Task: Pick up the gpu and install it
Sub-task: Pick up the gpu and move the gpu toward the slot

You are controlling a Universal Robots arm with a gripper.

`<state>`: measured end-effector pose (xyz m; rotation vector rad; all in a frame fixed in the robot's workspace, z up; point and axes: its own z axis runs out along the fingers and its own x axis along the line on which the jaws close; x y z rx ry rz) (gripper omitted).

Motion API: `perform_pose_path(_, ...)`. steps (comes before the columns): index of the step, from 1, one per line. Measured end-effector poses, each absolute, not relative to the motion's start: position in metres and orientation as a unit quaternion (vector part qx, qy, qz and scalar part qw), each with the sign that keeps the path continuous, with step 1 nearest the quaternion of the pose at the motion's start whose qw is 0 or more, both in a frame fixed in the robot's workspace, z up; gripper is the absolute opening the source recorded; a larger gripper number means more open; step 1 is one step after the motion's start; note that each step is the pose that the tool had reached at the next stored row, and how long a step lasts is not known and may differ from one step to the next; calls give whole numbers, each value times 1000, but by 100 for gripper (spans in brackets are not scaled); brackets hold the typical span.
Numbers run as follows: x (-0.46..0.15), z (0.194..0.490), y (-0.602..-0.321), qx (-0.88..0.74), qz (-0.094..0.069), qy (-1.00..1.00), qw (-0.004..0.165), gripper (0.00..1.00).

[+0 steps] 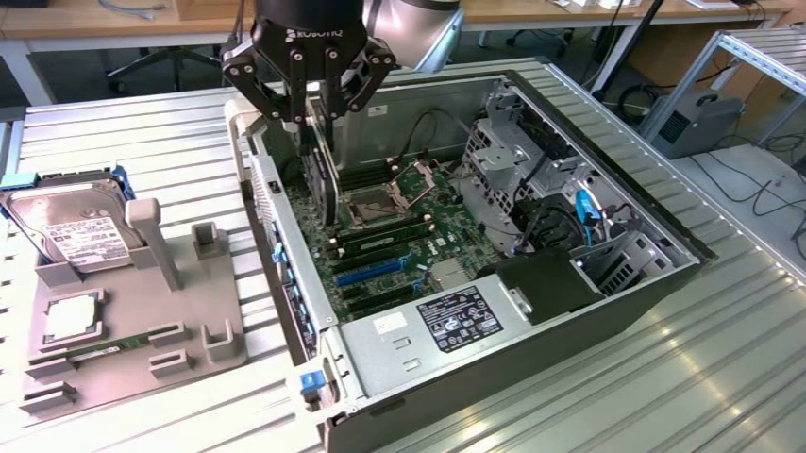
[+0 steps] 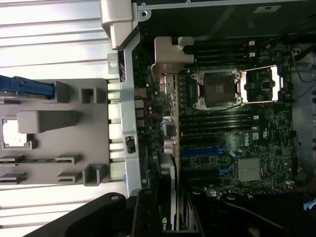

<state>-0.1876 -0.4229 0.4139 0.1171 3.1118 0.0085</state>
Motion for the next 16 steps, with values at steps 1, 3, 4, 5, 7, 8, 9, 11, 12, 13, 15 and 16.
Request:
perform_pose_path(1,-188,414,-423,38,3,999,14,27)
perform_pose_path(3,-187,413,-424,38,3,999,14,27)
perform_pose_path(4,-187,413,-425,38,3,999,14,27)
perform_pose_path(5,-187,413,-425,38,3,999,14,27)
perform_pose_path(7,-185,413,-426,38,3,999,14,27)
perform_pose_path(8,-185,412,-427,38,3,999,14,27)
perform_pose_path(9,-184,412,-427,38,3,999,14,27)
perform_pose_path(11,-182,412,-427,38,3,999,14,27)
perform_pose_path(12,-181,411,-427,38,3,999,14,27)
perform_pose_path(13,-180,411,-427,38,3,999,14,27)
perform_pose_path(15,-179,411,-428,38,3,999,14,27)
perform_pose_path(16,-178,411,-428,38,3,999,14,27)
